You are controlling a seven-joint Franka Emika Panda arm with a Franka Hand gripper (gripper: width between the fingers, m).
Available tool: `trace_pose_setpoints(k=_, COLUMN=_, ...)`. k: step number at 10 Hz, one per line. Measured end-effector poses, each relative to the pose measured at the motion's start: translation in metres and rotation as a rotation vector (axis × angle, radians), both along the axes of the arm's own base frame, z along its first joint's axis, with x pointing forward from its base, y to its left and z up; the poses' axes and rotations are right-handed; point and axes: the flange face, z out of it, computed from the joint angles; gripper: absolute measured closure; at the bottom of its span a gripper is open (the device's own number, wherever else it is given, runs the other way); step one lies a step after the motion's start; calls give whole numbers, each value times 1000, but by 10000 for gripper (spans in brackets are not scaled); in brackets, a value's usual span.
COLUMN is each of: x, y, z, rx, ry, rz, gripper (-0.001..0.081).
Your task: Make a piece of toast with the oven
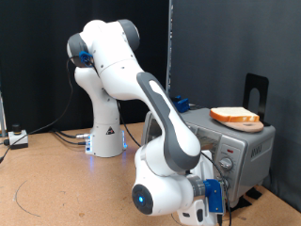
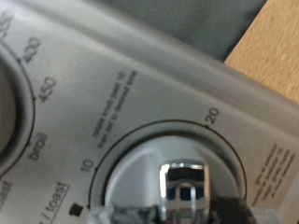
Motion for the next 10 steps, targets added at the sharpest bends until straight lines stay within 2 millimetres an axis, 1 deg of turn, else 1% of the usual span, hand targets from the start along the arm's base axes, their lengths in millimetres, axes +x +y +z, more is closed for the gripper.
trace_pose_setpoints(k=1, x=-3, y=-1, z=2, rx=1, ry=-59, rz=-13, gripper=713)
trace_pose_setpoints(k=3, x=-5, y=-1, z=2, rx=5, ry=-100, rz=-20, gripper=713)
trace_pose_setpoints(k=9, x=-5, y=-2, z=1, rx=1, ry=-92, rz=-25, gripper=713)
trace_pose_setpoints(k=10, x=-5, y=-2, z=1, rx=-1, ry=-88, rz=-26, gripper=684)
